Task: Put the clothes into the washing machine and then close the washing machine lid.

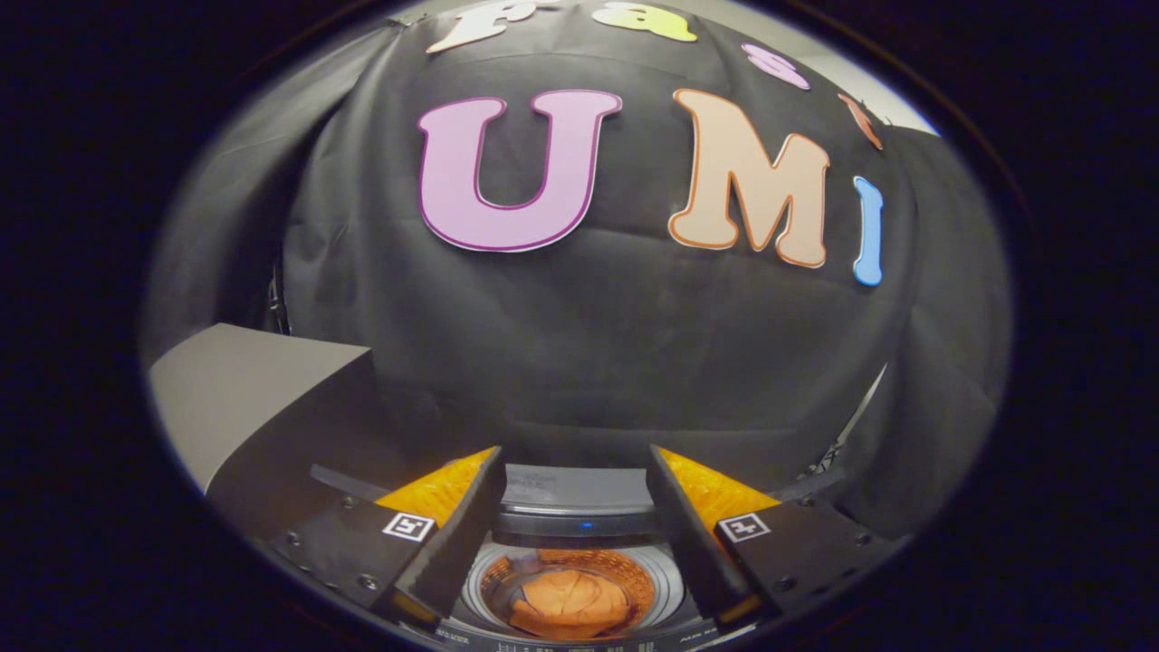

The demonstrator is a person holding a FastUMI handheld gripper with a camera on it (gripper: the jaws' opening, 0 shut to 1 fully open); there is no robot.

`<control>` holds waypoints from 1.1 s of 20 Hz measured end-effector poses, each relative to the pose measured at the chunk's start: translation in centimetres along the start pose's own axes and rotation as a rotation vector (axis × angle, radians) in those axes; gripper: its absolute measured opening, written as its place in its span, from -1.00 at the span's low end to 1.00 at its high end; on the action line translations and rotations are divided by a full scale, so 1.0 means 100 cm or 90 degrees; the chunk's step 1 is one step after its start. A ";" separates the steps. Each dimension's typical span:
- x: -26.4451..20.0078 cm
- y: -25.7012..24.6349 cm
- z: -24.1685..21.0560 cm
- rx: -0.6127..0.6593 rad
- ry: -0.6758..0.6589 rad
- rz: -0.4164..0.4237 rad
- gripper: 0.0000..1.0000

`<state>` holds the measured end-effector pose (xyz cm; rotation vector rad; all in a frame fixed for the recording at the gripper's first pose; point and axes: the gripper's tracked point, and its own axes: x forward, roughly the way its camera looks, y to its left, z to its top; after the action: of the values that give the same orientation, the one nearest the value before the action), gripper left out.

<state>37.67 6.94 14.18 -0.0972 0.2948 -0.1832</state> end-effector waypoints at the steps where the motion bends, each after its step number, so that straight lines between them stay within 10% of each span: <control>1: -0.002 -0.001 0.000 0.001 -0.001 0.001 0.95; 22: -0.096 -0.042 0.017 -0.007 -0.173 0.023 0.95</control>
<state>28.45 4.84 19.00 -0.1261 0.0274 -0.1304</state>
